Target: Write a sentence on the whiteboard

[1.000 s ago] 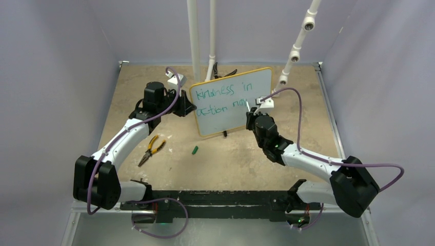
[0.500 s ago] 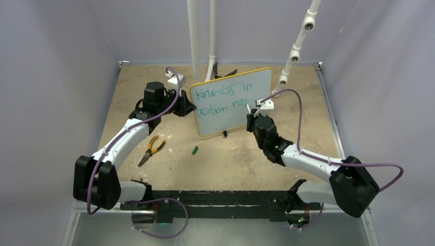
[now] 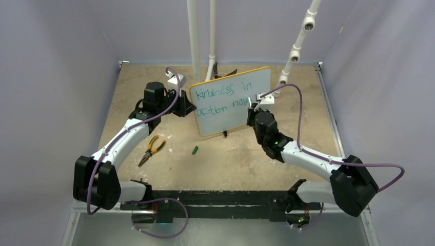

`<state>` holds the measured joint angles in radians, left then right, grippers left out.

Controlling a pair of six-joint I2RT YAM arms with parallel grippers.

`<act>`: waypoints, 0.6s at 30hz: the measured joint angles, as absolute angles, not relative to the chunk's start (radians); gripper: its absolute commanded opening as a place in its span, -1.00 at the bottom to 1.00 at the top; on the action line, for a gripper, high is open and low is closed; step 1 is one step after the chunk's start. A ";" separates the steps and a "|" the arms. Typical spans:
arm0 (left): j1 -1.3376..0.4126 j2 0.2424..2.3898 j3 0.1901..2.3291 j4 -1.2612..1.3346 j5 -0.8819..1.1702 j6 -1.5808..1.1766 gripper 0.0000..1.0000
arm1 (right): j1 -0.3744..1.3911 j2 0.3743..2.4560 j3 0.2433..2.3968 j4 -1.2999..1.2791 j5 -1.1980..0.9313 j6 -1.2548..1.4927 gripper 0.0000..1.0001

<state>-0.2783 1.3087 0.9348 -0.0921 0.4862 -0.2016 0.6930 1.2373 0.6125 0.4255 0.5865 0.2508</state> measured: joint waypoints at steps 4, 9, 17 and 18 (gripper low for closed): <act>-0.278 1.309 0.935 -0.093 0.486 -0.202 -1.00 | 0.693 1.227 0.607 0.427 0.585 0.251 -1.00; -0.278 1.309 0.935 -0.093 0.486 -0.202 -1.00 | 0.693 1.112 0.540 0.426 0.577 0.261 -1.00; -0.278 1.309 0.935 -0.093 0.486 -0.202 -1.00 | 0.691 1.111 0.510 0.403 0.553 0.303 -1.00; -0.278 1.309 0.935 -0.093 0.486 -0.202 -1.00 | 0.691 1.121 0.509 0.402 0.550 0.306 -1.00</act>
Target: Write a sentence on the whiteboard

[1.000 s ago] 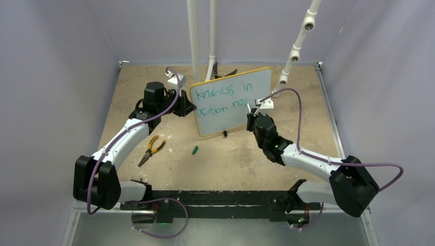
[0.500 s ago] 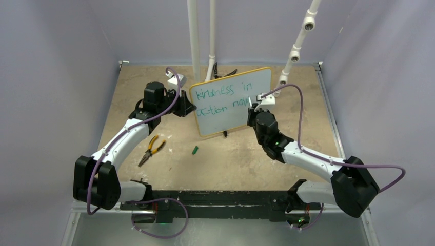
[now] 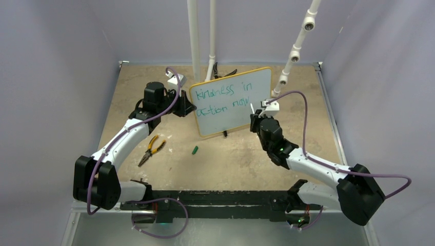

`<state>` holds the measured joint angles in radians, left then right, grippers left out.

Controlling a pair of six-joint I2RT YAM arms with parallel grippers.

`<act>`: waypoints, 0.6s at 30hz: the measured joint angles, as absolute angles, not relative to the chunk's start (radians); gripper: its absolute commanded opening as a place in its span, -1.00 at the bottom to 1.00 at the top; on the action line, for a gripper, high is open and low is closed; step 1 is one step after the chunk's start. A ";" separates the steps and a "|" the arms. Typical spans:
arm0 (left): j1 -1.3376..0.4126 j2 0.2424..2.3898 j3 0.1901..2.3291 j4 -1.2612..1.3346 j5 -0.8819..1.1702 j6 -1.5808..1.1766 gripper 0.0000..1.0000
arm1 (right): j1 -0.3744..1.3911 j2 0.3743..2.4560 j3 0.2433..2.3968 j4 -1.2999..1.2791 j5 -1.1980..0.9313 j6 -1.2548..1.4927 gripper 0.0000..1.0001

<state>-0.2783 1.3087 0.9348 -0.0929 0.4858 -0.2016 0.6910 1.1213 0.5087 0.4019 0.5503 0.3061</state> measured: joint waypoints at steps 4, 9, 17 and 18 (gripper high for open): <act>-0.278 1.309 0.934 -0.093 0.486 -0.202 -1.00 | 0.683 1.156 0.508 0.403 0.540 0.307 -1.00; -0.278 1.309 0.934 -0.093 0.486 -0.202 -1.00 | 0.668 1.184 0.508 0.405 0.531 0.306 -1.00; -0.278 1.309 0.934 -0.093 0.485 -0.201 -1.00 | 0.659 1.210 0.509 0.428 0.527 0.296 -1.00; -0.278 1.309 0.934 -0.093 0.485 -0.201 -1.00 | 0.659 1.215 0.509 0.430 0.527 0.294 -1.00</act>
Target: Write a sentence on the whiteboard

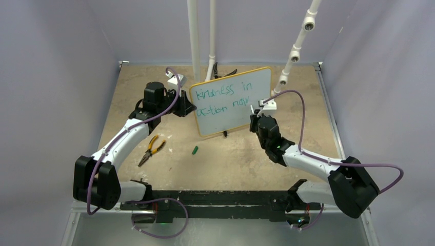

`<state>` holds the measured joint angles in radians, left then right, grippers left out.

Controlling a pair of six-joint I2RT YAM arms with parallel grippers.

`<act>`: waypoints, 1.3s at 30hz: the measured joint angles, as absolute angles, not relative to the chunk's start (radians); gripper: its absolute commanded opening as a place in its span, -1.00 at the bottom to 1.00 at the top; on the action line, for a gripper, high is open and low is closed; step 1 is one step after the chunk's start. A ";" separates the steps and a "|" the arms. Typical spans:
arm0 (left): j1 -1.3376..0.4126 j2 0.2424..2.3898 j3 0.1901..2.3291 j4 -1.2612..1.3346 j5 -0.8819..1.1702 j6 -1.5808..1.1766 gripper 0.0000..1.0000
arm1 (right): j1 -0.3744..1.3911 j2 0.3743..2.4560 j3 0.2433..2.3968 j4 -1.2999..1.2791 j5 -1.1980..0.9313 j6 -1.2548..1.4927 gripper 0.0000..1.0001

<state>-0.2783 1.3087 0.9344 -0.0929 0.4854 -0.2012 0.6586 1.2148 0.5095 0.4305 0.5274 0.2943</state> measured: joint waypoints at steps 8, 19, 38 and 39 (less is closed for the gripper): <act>-0.278 1.307 0.934 -0.095 0.486 -0.202 -1.00 | 0.655 1.239 0.516 0.448 0.527 0.287 -1.00; -0.279 1.307 0.934 -0.096 0.485 -0.202 -0.69 | 0.654 1.024 0.516 0.347 0.524 0.301 -1.00; -0.373 1.008 0.850 -0.115 0.157 -0.102 0.22 | 0.653 0.811 0.568 0.034 -0.114 0.315 -1.00; -0.404 0.976 0.839 -0.113 0.146 -0.082 0.22 | 0.653 0.819 0.574 0.019 -0.153 0.316 -1.00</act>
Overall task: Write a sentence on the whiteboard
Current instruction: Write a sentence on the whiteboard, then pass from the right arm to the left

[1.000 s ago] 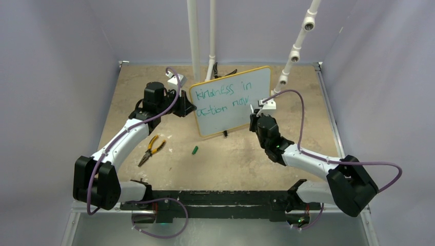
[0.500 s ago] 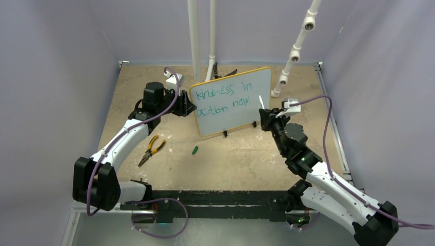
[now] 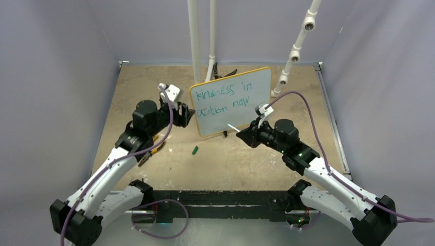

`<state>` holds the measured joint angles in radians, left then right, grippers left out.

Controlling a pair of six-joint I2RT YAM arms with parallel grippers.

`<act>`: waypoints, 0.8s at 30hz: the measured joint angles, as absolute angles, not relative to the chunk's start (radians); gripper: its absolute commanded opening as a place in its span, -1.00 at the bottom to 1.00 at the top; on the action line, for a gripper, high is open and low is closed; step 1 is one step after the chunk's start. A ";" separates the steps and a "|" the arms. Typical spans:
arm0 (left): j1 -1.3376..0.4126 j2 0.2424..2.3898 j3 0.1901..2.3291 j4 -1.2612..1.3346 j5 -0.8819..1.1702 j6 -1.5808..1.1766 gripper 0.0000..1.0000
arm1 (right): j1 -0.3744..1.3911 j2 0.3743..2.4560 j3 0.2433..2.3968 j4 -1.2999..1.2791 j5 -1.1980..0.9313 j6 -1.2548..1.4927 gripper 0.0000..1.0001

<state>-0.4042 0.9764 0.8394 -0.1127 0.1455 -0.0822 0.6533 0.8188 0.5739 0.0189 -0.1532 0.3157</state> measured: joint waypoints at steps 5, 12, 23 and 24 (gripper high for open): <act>-0.539 0.812 0.763 -0.074 0.232 0.009 0.18 | 0.653 0.876 0.619 -0.062 -0.373 0.319 -1.00; -0.738 0.850 0.717 -0.069 0.372 0.058 0.18 | 0.654 0.950 0.638 -0.160 -0.567 0.313 -1.00; -0.942 0.993 0.706 -0.104 0.379 0.101 0.18 | 0.656 1.010 0.640 -0.223 -0.707 0.308 -1.00; -0.945 0.998 0.706 -0.105 0.379 0.102 0.18 | 0.656 1.014 0.640 -0.226 -0.715 0.306 -1.00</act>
<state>-0.9447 0.9981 0.7063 -0.1055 0.3790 0.1020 0.6556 1.0138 0.6399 -0.2256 -0.7155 0.3061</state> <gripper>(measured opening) 0.590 0.122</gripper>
